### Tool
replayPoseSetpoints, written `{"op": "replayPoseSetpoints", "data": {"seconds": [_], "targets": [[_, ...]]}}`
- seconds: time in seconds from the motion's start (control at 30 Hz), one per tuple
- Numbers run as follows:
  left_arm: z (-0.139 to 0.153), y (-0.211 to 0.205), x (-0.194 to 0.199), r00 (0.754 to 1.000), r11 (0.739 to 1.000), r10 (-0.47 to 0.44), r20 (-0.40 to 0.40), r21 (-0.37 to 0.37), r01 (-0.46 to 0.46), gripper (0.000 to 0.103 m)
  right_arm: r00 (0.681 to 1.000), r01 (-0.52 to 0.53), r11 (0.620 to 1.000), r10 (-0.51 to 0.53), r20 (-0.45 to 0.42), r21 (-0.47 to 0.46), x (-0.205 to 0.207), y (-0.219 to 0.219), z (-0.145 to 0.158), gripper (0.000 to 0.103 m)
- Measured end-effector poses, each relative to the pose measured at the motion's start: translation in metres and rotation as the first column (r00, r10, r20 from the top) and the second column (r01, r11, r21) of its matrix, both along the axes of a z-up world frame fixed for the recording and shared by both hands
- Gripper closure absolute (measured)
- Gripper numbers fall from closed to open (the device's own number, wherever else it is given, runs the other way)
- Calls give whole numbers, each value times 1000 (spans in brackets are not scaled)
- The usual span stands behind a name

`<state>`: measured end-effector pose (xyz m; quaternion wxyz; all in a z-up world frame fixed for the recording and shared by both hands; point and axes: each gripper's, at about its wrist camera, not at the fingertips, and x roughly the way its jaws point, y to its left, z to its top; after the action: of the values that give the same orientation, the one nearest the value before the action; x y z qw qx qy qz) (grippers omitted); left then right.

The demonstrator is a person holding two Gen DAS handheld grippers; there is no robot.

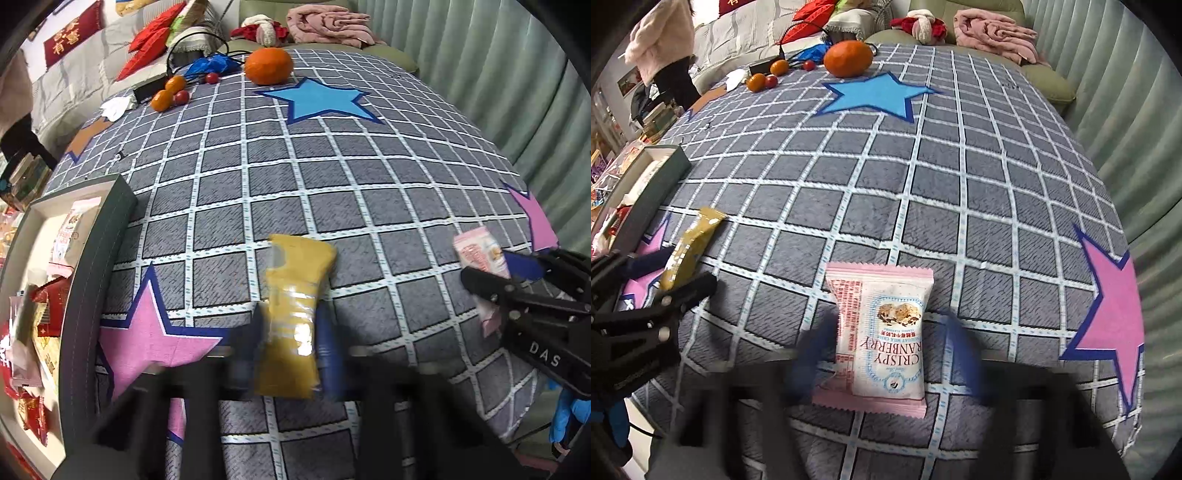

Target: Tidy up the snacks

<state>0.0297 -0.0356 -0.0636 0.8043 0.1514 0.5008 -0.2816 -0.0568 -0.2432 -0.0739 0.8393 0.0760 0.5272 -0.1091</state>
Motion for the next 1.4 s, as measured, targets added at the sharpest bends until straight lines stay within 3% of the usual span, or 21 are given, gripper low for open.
{"op": "replayPoseSetpoints", "data": {"seconds": [0.13,0.37,0.6,0.7,0.87,1.13,1.17,1.2,1.23,1.3,1.33,1.4], "targets": [[8,16,1,997,997,20,-71,-76,-26,79,999,-23,997,21,29,79,-4,5,9,63],[53,52,2,999,989,42,-2,-140,-41,79,987,-137,985,127,99,103,18,46,47,63],[92,128,28,981,969,183,64,-182,-168,79,948,-302,947,285,143,113,65,118,77,62],[93,163,41,960,957,264,89,-147,-249,79,930,-358,925,340,141,128,85,152,82,62],[78,216,61,917,917,392,78,-113,-382,79,901,-432,891,419,114,137,121,203,76,62],[43,247,68,891,891,453,29,-61,-450,77,886,-463,868,461,53,181,167,253,54,62],[42,247,67,889,889,457,31,-59,-454,75,884,-465,866,465,43,183,170,255,51,61],[41,247,67,888,888,459,34,-56,-456,65,883,-466,866,468,32,183,172,257,49,61],[40,248,67,887,887,461,36,-58,-458,43,881,-468,865,472,21,180,175,260,46,56],[42,248,65,880,881,472,55,-78,-467,19,879,-470,867,476,5,165,177,264,44,30],[44,248,63,877,879,476,72,-90,-469,19,879,-472,869,476,4,147,177,265,45,13],[45,249,63,876,878,476,77,-92,-469,19,875,-482,870,484,7,103,175,268,47,9]]}}
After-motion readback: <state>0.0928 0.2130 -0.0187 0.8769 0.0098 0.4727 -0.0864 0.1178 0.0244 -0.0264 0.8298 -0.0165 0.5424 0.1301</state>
